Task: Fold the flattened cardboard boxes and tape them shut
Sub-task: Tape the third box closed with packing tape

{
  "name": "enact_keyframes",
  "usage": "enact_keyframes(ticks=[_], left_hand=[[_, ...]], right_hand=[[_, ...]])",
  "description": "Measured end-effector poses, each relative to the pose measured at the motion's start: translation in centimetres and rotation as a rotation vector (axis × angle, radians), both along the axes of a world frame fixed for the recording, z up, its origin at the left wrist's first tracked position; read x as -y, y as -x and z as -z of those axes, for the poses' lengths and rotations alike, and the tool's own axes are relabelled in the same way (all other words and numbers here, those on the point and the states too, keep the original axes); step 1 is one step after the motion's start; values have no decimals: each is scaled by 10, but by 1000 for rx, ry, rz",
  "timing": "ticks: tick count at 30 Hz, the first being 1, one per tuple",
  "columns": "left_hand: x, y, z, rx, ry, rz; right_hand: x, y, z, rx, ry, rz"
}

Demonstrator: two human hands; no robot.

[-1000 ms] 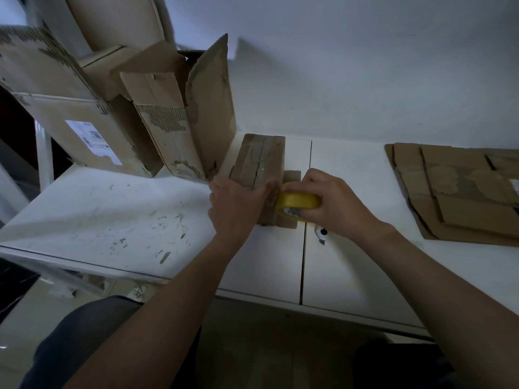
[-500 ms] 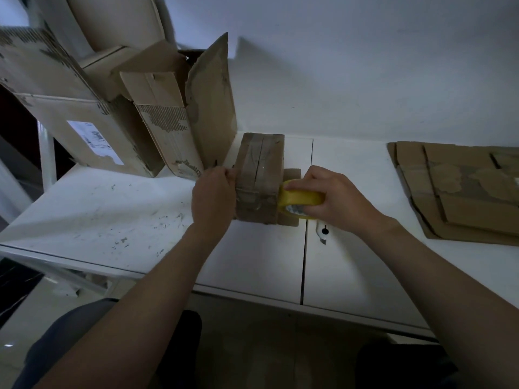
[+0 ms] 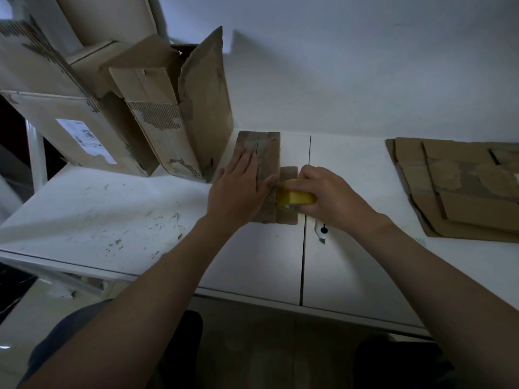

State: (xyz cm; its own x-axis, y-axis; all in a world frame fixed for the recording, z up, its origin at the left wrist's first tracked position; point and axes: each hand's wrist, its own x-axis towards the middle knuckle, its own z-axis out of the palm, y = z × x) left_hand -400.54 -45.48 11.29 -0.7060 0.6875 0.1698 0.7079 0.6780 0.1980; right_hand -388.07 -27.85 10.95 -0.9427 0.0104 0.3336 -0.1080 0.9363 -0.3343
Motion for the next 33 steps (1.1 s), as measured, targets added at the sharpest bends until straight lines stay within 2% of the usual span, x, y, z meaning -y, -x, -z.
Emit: enact_keyframes(ticks=[4, 9, 12, 18, 22, 26, 30, 33], left_hand=[[-3, -4, -2, 72, -82, 2], [0, 2, -10, 206, -142, 43], [3, 8, -17, 234, -42, 92], [11, 18, -21, 109, 49, 161], [14, 22, -18, 126, -27, 163], [28, 36, -20, 262, -169, 233], [50, 45, -20, 394, -319, 265], [60, 40, -22, 414, -395, 212]], right_hand=[[3, 0, 4, -15, -79, 29], [23, 3, -3, 135, -155, 130], [26, 6, -9, 164, -9, 96], [31, 18, -12, 92, 186, 238], [39, 22, -17, 134, 97, 290], [37, 23, -20, 124, -9, 243], [33, 22, -21, 134, 24, 242], [34, 23, -22, 150, 55, 243]])
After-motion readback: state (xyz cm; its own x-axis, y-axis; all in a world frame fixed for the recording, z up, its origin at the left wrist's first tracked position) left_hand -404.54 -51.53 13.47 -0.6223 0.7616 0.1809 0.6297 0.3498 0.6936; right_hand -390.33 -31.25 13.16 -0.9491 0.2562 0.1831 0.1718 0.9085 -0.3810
